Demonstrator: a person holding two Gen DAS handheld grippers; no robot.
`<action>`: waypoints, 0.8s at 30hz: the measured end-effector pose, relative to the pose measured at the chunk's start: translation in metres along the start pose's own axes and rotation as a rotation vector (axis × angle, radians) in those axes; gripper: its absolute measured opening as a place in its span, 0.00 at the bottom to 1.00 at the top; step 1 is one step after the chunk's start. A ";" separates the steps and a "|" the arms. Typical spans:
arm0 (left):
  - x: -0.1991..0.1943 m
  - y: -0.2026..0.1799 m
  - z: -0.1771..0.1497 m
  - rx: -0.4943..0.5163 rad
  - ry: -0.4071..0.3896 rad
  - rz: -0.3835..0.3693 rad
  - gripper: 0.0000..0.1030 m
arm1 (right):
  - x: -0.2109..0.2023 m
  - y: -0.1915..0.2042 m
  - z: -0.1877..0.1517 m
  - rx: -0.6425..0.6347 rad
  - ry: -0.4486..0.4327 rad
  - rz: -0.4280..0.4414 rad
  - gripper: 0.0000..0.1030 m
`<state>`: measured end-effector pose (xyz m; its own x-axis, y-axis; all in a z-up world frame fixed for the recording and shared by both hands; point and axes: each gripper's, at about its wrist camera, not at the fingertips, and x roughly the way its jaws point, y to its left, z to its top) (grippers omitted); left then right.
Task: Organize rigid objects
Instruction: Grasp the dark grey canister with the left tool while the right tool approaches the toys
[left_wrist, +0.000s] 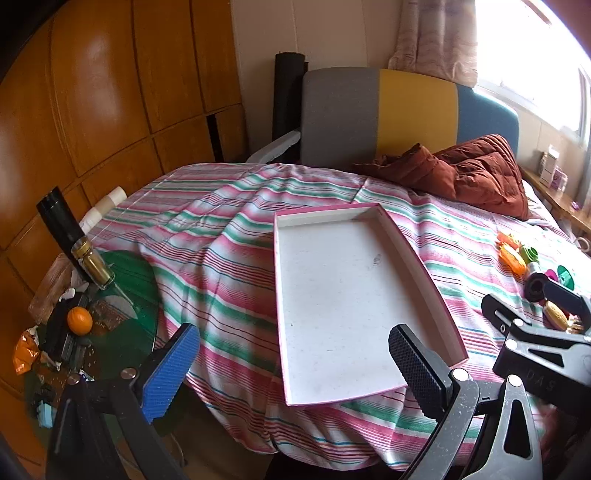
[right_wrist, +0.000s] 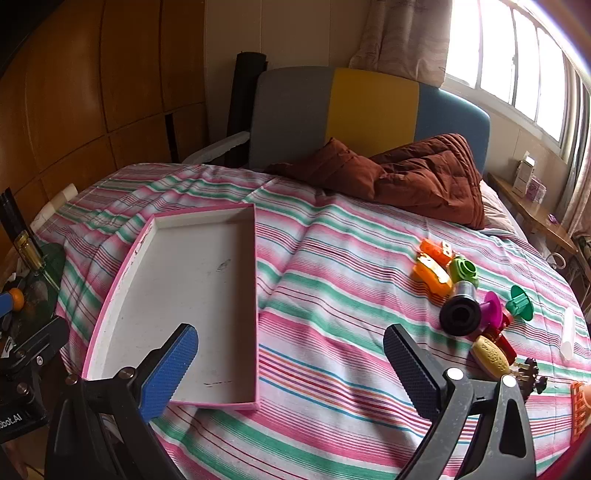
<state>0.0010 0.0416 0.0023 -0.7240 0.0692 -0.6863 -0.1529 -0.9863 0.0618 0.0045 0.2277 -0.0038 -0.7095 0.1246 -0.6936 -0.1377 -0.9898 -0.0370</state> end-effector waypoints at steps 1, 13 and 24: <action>-0.001 -0.001 0.000 0.002 -0.002 -0.005 1.00 | -0.001 -0.003 0.000 0.004 0.000 -0.006 0.99; -0.005 -0.018 -0.001 0.048 -0.007 -0.057 1.00 | -0.006 -0.066 0.007 0.071 0.012 -0.093 0.99; 0.004 -0.051 0.007 0.119 0.016 -0.118 1.00 | 0.002 -0.170 0.013 0.181 0.032 -0.223 0.99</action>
<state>0.0012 0.0938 0.0017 -0.6858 0.1799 -0.7052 -0.3149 -0.9469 0.0648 0.0174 0.3969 0.0110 -0.6258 0.3326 -0.7055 -0.4112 -0.9093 -0.0640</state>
